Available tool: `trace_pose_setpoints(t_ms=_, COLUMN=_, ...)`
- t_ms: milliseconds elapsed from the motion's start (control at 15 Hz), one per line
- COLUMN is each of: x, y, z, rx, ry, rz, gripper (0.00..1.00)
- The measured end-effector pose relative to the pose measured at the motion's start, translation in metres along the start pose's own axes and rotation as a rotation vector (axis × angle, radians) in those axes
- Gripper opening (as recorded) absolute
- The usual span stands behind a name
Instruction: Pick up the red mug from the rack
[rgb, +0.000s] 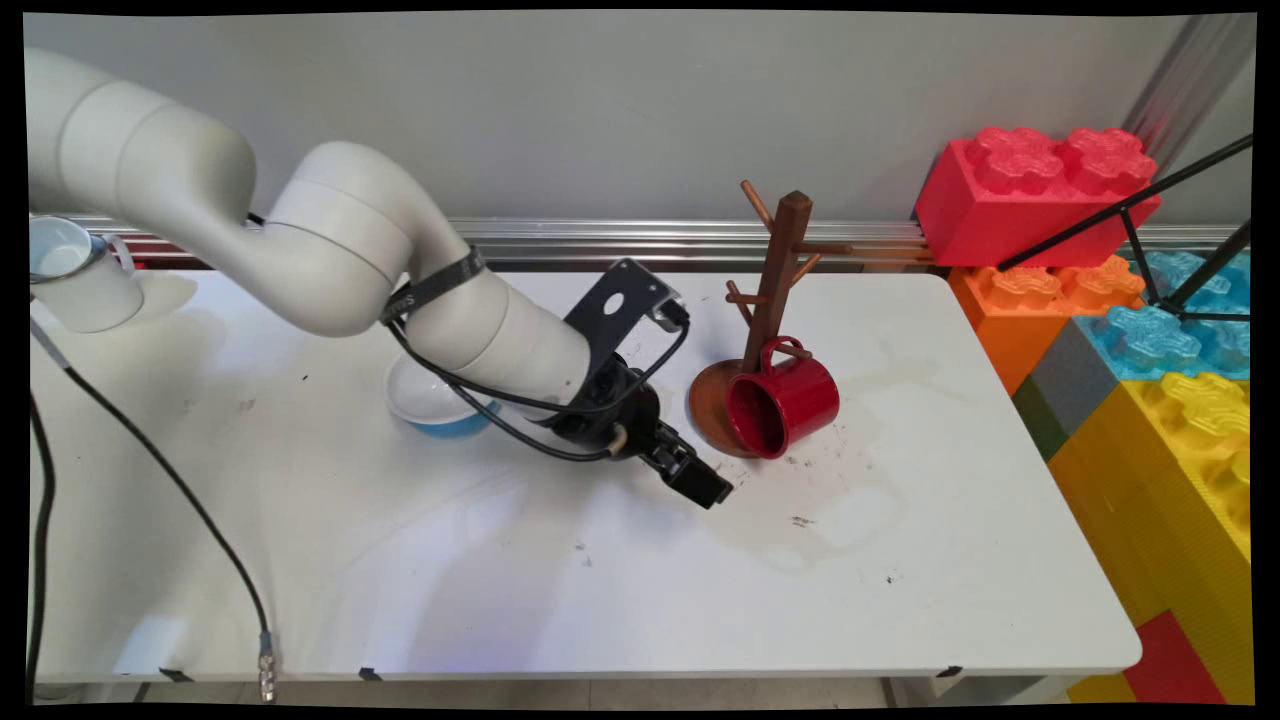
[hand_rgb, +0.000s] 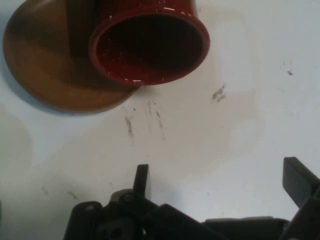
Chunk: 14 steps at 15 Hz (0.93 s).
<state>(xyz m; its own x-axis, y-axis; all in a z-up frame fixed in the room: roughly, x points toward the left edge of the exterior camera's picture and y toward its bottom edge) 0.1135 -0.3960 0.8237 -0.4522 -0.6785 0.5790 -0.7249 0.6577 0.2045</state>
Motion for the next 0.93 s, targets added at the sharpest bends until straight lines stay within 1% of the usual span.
trace_pose_setpoints(t_ms=200, x=0.01, y=0.0, z=0.01, rx=-0.004, ry=-0.005, rz=0.001, gripper=1.0)
trace_pose_setpoints(t_ms=467, x=0.027, y=0.001, z=0.021, rx=-0.003, ry=0.002, rz=-0.022, gripper=1.0)
trace_pose_setpoints(t_ms=933, x=0.044, y=0.004, z=0.03, rx=0.028, ry=0.022, rz=-0.066, gripper=1.0)
